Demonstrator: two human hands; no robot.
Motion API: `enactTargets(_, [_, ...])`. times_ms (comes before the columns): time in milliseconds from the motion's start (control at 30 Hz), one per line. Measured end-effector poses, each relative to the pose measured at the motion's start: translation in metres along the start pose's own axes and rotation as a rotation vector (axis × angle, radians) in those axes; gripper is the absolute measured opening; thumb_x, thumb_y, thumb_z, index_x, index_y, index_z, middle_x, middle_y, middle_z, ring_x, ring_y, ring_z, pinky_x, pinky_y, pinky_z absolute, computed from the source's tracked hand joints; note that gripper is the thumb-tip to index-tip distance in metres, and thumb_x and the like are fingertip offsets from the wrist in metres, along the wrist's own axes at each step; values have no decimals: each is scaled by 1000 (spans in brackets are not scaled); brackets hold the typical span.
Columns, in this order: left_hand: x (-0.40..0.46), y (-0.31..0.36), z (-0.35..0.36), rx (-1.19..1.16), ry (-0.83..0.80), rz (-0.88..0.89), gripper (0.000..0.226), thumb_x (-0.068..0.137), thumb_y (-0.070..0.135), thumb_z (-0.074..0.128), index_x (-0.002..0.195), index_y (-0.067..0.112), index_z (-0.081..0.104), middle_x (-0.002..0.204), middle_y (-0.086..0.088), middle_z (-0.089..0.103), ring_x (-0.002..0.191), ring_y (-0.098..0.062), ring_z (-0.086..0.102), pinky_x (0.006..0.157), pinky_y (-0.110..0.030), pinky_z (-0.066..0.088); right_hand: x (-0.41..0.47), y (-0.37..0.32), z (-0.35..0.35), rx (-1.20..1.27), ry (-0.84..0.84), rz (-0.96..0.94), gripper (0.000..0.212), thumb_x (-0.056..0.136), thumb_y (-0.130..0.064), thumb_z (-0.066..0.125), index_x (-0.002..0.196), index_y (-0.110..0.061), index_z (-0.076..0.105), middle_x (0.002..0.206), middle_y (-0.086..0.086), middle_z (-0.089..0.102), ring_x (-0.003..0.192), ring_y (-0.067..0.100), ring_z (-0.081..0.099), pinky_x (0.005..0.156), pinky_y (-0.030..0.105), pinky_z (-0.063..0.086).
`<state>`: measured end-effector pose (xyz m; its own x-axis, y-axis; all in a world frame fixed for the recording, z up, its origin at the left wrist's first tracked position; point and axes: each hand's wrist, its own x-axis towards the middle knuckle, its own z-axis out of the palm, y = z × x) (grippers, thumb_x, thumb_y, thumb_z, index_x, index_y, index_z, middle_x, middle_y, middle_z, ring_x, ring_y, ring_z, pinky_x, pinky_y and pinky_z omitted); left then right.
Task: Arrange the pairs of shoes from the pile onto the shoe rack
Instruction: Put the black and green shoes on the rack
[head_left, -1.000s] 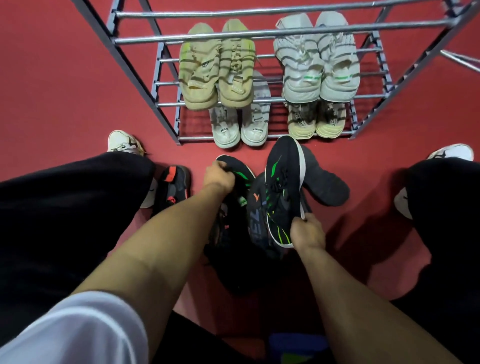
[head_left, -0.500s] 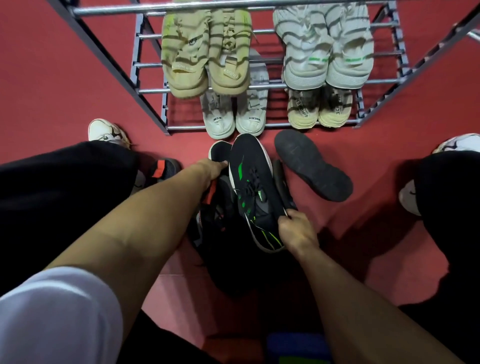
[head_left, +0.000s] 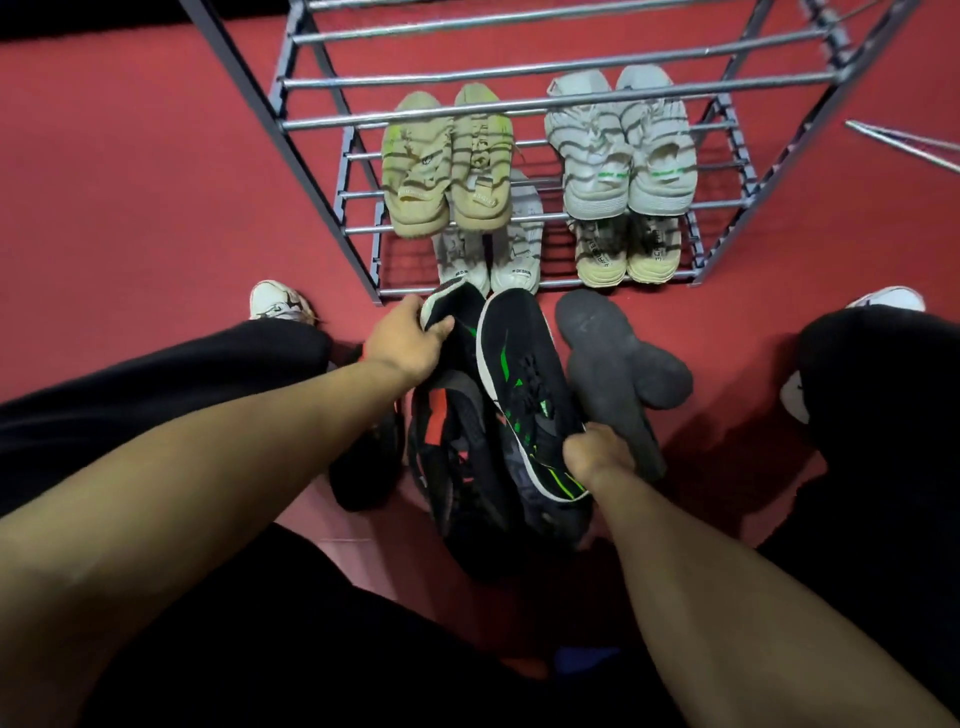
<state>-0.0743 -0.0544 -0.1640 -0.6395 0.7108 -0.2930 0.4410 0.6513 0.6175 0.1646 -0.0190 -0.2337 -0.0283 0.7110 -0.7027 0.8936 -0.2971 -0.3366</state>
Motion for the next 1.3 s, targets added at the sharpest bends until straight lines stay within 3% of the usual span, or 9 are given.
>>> enactTargets(233, [-28,16,-56,193,311,184,30,92,42,50,104,14,52,104,-16,68,99,-40,60,79,-43,47,-12,3,0,-178,34,-184,60,89,-38,52,142,-12,43,145,19,42,132,40,42,109,40,34])
enactTargets(400, [-39,50,-81,-31,499,388,34,93,36,46,118,15,54,108,-13,67,100,-35,60,81,-38,44,-34,-33,-16,252,231,-575,59,92,-33,57,146,-18,41,149,8,41,138,31,33,114,38,25])
enactTargets(533, [-44,76,-73,-318,431,371,32,97,27,47,124,11,53,112,-4,64,102,-22,57,85,-31,43,-53,-48,-21,334,279,-756,63,93,-31,58,150,-17,35,152,6,40,141,24,30,114,36,25])
enactTargets(667, [-40,82,-33,-506,261,197,41,98,33,45,134,14,49,123,3,60,109,-15,54,91,-23,39,-45,-43,-28,686,89,-524,34,87,-11,57,119,-18,62,107,1,68,103,20,59,87,28,44])
enactTargets(733, [-29,75,-6,-560,161,81,42,95,43,48,125,13,54,116,0,63,107,-19,59,95,-29,44,-37,-32,-37,755,55,-369,15,75,-12,56,85,-17,66,76,1,64,81,22,57,71,30,43])
enactTargets(867, [-14,50,54,-689,-1,-253,67,75,74,49,102,12,54,94,-8,65,91,-30,63,90,-40,50,-23,-3,-55,854,123,-81,11,71,-14,55,60,-13,58,66,3,55,73,20,48,56,28,37])
enactTargets(967, [-43,29,92,-383,-98,-348,42,96,39,50,120,5,50,119,-16,60,112,-32,57,95,-34,41,-11,9,-62,834,191,94,13,79,-11,57,66,-13,61,73,6,59,71,22,50,55,24,39])
enactTargets(1100, [-77,-4,150,-52,-447,-398,52,95,40,47,132,3,53,135,-17,57,125,-34,53,106,-34,41,-6,11,-63,904,228,167,10,86,-11,55,89,-8,63,75,8,57,62,23,47,34,16,35])
enactTargets(1300, [-82,12,176,-90,-298,-533,68,85,48,61,134,3,47,140,-18,50,129,-34,49,107,-35,39,-3,15,-53,888,217,155,32,91,-20,51,111,-1,66,109,22,67,87,28,61,59,26,43])
